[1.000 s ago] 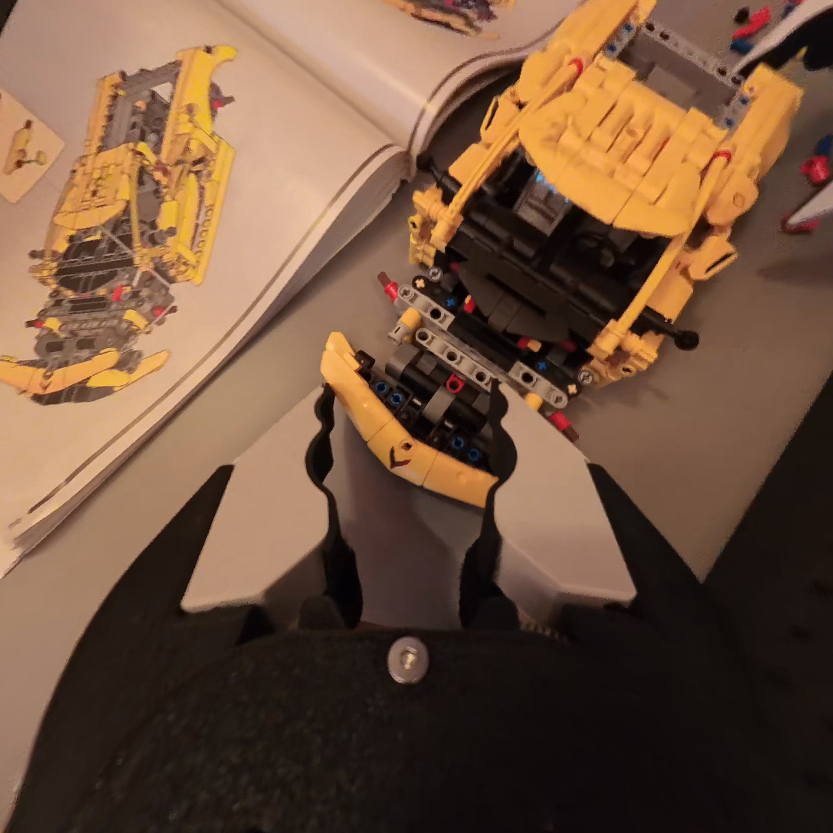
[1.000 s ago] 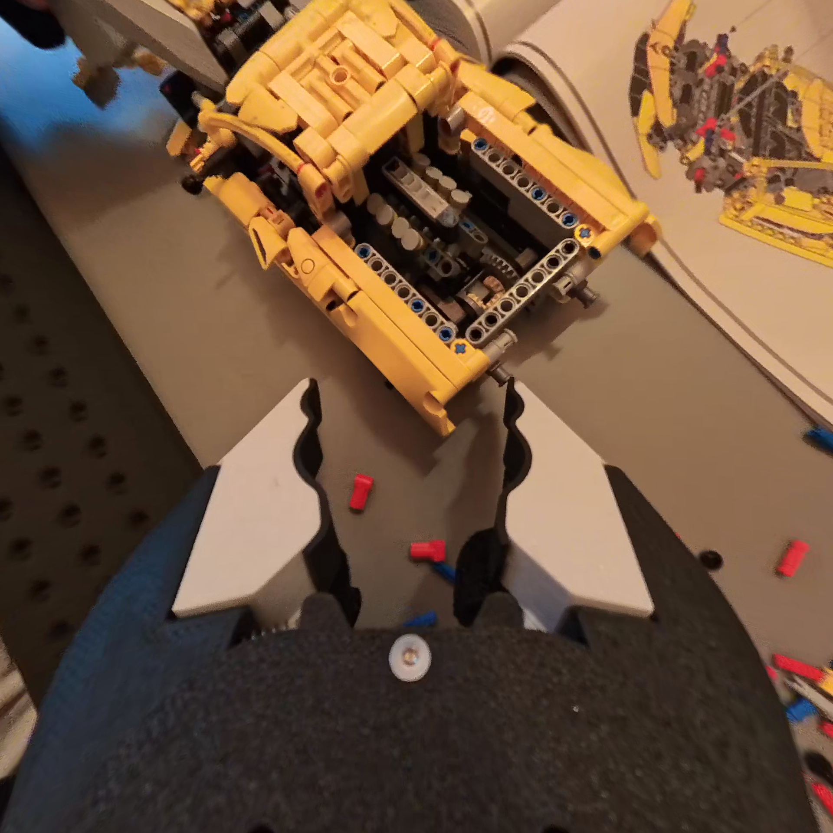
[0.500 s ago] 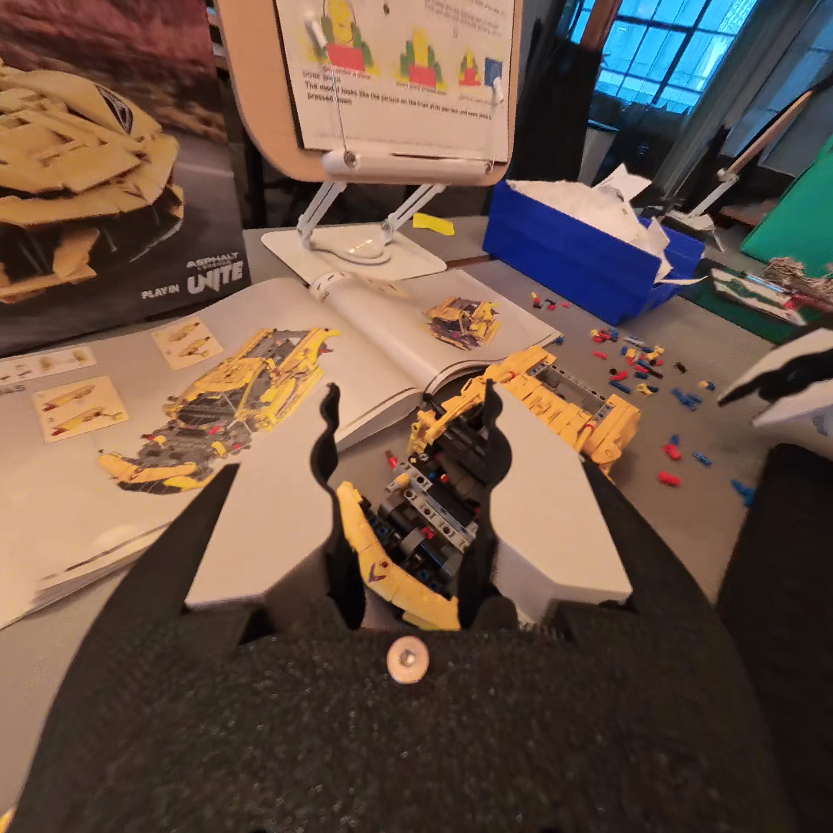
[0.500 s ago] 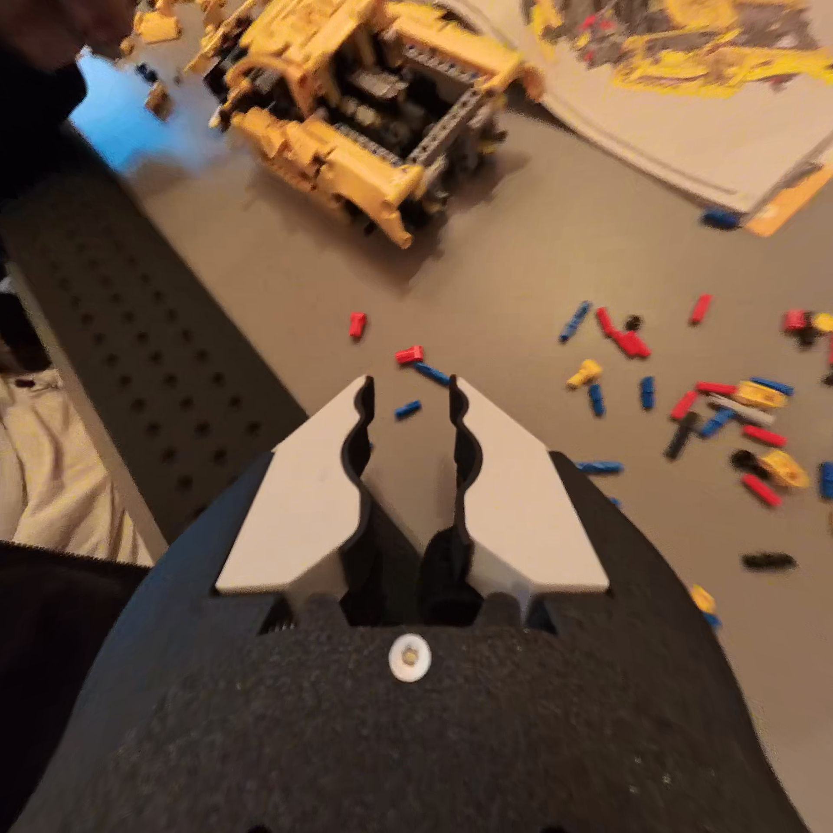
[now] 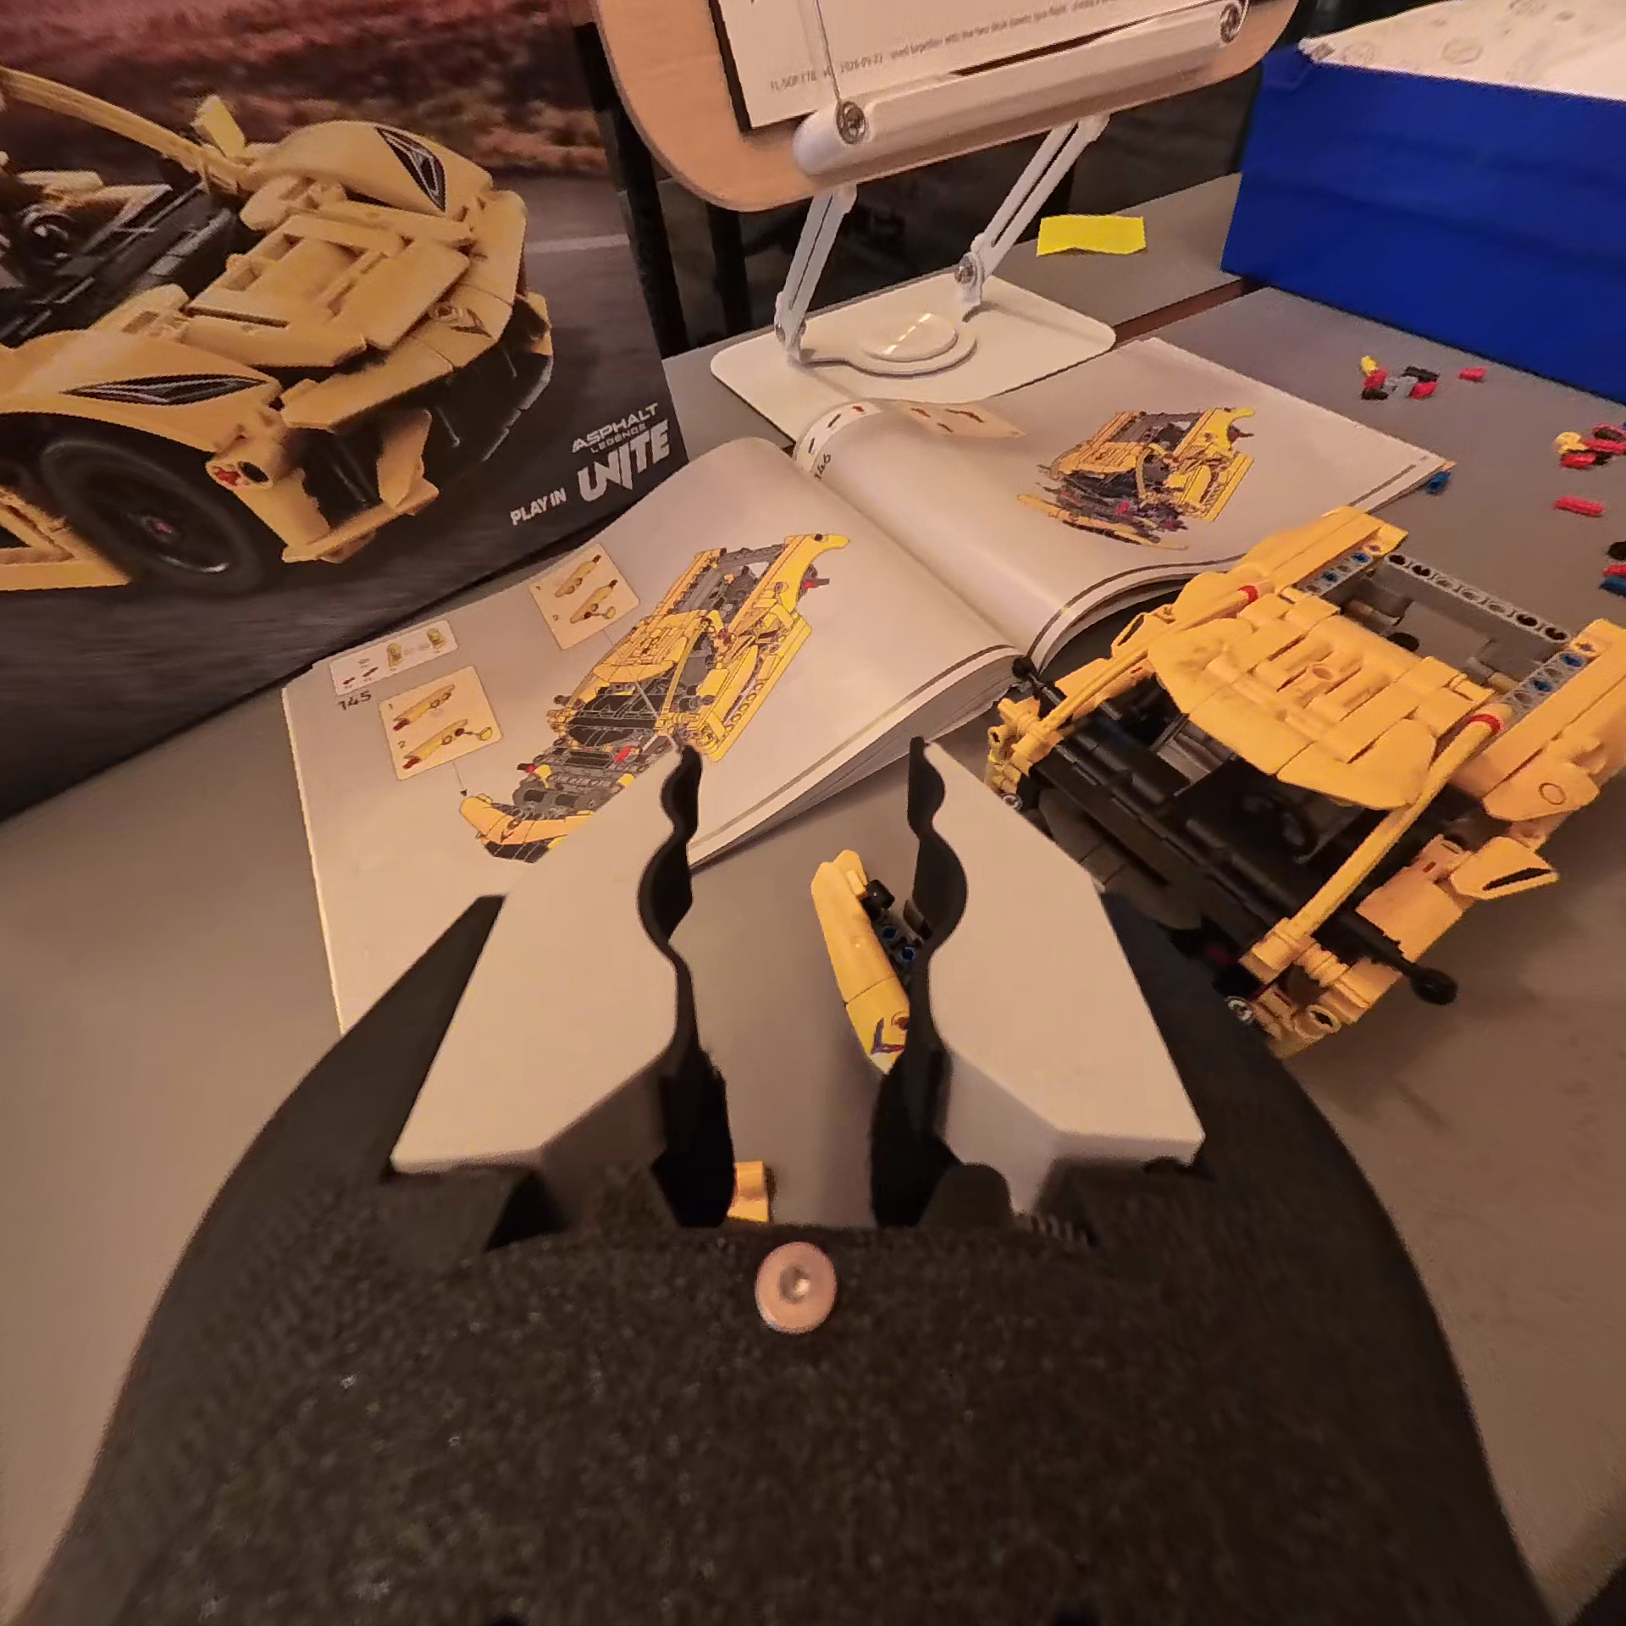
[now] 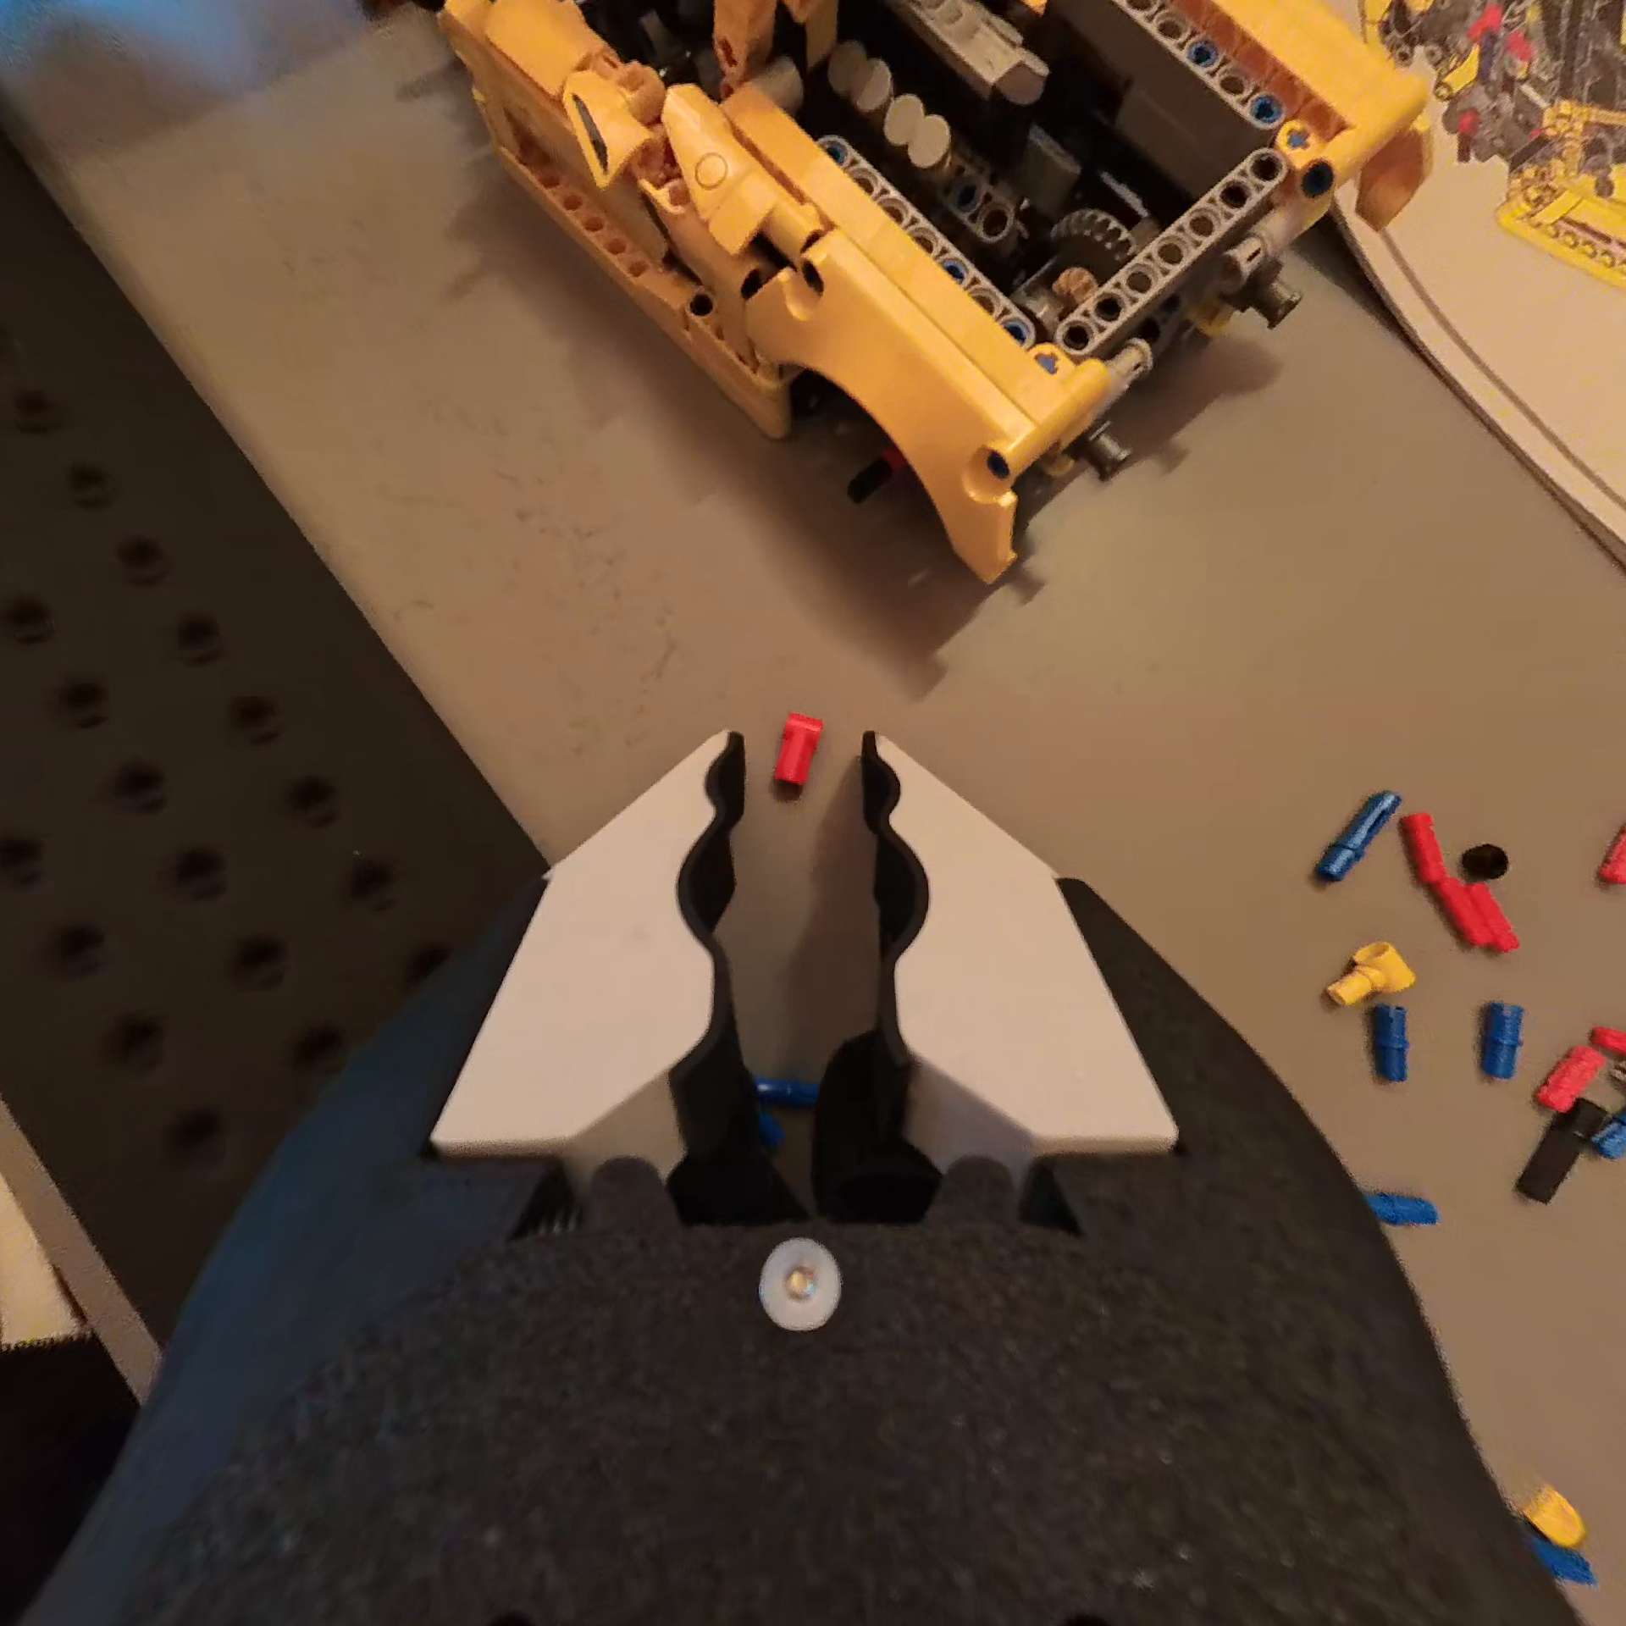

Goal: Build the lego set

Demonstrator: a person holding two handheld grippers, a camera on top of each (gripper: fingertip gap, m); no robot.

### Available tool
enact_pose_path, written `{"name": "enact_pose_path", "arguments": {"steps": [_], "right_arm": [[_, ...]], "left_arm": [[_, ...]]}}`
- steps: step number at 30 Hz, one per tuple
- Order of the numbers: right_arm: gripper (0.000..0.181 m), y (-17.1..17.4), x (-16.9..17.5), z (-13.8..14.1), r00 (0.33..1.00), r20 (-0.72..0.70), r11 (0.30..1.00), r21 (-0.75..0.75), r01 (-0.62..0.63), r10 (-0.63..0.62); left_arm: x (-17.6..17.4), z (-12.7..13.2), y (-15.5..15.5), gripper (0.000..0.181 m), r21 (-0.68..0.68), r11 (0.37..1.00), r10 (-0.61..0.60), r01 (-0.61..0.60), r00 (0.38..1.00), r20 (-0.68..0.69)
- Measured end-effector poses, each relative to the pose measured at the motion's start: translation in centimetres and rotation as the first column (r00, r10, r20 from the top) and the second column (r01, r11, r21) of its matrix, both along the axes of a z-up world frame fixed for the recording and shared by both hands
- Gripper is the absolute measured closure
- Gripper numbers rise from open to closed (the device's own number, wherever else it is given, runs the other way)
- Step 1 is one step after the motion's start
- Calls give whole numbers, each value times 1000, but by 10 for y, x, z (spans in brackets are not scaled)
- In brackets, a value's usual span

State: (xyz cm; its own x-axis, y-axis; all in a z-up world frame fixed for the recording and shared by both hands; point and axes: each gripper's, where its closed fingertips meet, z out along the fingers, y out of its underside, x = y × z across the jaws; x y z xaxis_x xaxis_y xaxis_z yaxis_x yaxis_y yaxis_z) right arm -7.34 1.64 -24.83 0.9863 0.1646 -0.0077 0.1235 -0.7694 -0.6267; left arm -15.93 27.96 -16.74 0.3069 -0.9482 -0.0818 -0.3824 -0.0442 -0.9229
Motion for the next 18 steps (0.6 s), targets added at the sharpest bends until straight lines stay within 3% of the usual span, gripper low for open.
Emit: {"name": "enact_pose_path", "arguments": {"steps": [6, 9, 12, 15, 18], "right_arm": [[156, 0, -1, -3, 1000, 22, 1000, -17, 3, -3], [175, 0, 8, -4, 995, 95, 999, -18, 28, -26], [175, 2, 8, -1, 991, 133, 1000, -12, 23, -21], [175, 17, 6, 20, 988, 152, 999, 51, 1, -9], [175, 44, 11, 67, 967, 254, 982, 180, -52, 5]], "left_arm": [[-1, -5, 0, 133, -8, 1000, 0, -1, 1000, -22], [0, -7, -1, 133, 2, 1000, -4, 4, 999, -35], [0, -8, -2, 133, 25, 1000, -5, 6, 999, -48], [2, -5, -8, 133, 19, 999, -29, 29, 999, -38], [7, 9, -24, 133, -71, 993, -86, 89, 995, 44]]}}
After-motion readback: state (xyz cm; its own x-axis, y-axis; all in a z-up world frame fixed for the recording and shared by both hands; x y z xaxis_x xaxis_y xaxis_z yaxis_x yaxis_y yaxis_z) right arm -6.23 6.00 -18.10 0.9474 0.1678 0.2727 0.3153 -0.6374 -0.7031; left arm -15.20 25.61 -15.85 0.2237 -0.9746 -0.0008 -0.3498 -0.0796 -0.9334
